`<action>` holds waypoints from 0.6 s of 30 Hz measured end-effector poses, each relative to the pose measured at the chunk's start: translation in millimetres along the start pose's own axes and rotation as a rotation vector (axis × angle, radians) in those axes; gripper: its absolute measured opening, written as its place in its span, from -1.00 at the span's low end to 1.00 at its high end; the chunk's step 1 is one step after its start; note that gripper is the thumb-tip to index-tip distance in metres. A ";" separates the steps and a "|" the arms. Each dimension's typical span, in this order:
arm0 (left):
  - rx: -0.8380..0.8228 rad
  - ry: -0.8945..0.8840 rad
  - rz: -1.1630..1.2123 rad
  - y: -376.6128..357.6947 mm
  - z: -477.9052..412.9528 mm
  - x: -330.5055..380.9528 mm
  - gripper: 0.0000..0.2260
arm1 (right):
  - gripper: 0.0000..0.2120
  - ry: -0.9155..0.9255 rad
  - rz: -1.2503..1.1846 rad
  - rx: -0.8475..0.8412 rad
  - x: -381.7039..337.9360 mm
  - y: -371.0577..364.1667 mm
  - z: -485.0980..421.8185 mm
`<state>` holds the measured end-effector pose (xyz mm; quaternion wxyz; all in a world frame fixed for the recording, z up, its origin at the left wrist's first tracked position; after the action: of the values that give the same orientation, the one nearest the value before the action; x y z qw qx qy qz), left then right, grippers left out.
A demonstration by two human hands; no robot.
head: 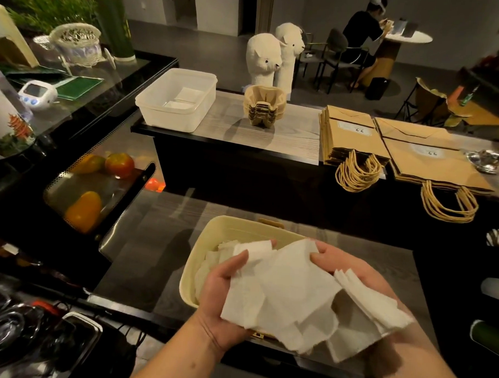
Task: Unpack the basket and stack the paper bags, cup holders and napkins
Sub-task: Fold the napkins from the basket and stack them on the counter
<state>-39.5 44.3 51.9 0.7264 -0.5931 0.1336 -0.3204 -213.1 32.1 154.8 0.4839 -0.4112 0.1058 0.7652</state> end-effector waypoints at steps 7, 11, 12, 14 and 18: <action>-0.010 0.097 -0.164 -9.4 6.7 -8.6 -0.52 | -0.89 0.105 0.385 0.425 3.3 20.8 -2.3; 0.025 0.056 -0.223 -12.9 10.0 -6.0 -0.63 | -0.86 0.277 0.602 0.660 -2.0 24.1 -11.6; 0.051 0.052 -0.219 -11.2 10.9 -4.7 -0.65 | -0.84 0.354 0.582 0.685 -2.2 26.0 -10.5; 0.055 0.051 -0.173 -9.7 13.1 -0.7 -0.62 | -0.79 0.510 0.430 0.726 -2.8 32.1 -4.4; 0.036 0.022 -0.162 -16.2 17.5 9.1 -0.46 | -0.89 0.657 -0.089 0.642 1.4 47.3 19.3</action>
<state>-27.5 50.7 73.5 0.7073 -0.5852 0.0873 -0.3868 -262.7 19.8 155.0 0.5600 -0.4656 0.4674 0.5012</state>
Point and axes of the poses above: each hand's wrist, its own z-axis away from the middle knuckle, its own y-axis out of the back of the hand, x = y × z, the point moved 1 cm from there along -z, towards the middle knuckle, and after that the axes turned 9 degrees about -y, right-handed, at the moved point
